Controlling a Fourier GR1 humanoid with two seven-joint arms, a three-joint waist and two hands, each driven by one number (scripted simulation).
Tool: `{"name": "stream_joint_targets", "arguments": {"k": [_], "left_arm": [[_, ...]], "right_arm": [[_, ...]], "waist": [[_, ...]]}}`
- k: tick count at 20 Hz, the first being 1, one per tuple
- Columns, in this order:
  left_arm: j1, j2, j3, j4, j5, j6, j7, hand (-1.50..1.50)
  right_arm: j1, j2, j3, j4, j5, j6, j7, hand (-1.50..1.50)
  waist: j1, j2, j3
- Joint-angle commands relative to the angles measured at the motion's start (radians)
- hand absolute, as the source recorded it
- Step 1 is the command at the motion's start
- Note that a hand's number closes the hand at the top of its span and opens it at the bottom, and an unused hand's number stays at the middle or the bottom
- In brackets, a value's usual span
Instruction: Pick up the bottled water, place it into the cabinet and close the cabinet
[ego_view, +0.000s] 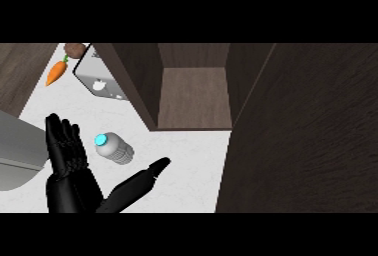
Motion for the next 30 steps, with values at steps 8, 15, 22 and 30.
{"name": "stream_joint_targets", "arguments": {"k": [8,15,22,30], "left_arm": [[0.052,0.020,0.074,0.235,0.443,0.054,-0.435,-1.50],[0.071,-0.045,0.255,0.382,0.724,-0.156,-0.730,-1.50],[0.094,-0.147,0.394,0.635,0.825,-0.300,-1.034,-1.50],[0.073,-0.180,0.544,0.890,0.941,-0.506,-1.261,-1.50]], "right_arm": [[-0.070,-0.019,-0.002,-0.134,0.038,-0.036,0.105,-1.50],[0.018,-0.058,0.008,-0.163,0.018,-0.023,0.061,-1.50],[-0.121,-0.051,0.022,-0.193,0.044,-0.071,0.222,-1.50],[-0.089,-0.069,0.003,-0.194,0.035,-0.078,0.186,-1.50]], "waist": [[-0.002,0.001,-0.003],[-0.003,-0.001,-0.001],[0.001,-0.001,-0.002],[0.002,-0.001,0.000]]}}
